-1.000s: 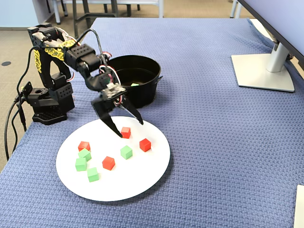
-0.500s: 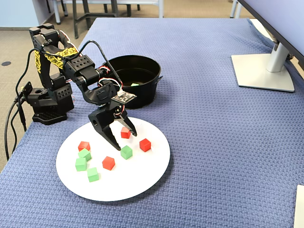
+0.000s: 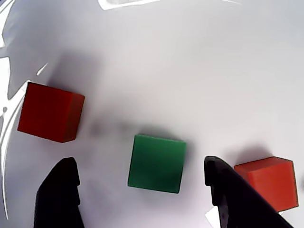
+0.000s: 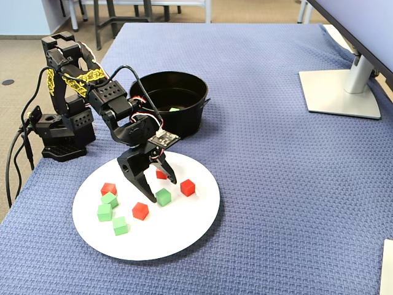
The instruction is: Pick up the green cubes from the white plate and place them in the black recipient
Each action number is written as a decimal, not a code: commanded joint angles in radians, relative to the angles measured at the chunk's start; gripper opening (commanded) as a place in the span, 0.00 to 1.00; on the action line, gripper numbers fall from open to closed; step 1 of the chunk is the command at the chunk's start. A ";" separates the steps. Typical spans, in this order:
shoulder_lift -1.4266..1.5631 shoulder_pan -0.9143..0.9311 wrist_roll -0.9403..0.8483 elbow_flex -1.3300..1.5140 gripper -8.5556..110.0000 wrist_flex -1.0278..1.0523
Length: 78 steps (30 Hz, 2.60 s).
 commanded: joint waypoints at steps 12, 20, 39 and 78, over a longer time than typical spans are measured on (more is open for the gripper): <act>-0.035 0.021 0.008 -0.086 0.19 -0.051; -0.037 0.018 0.026 -0.084 0.09 -0.058; 0.368 -0.041 0.442 -0.130 0.07 0.187; 0.676 -0.437 0.767 -0.199 0.34 0.640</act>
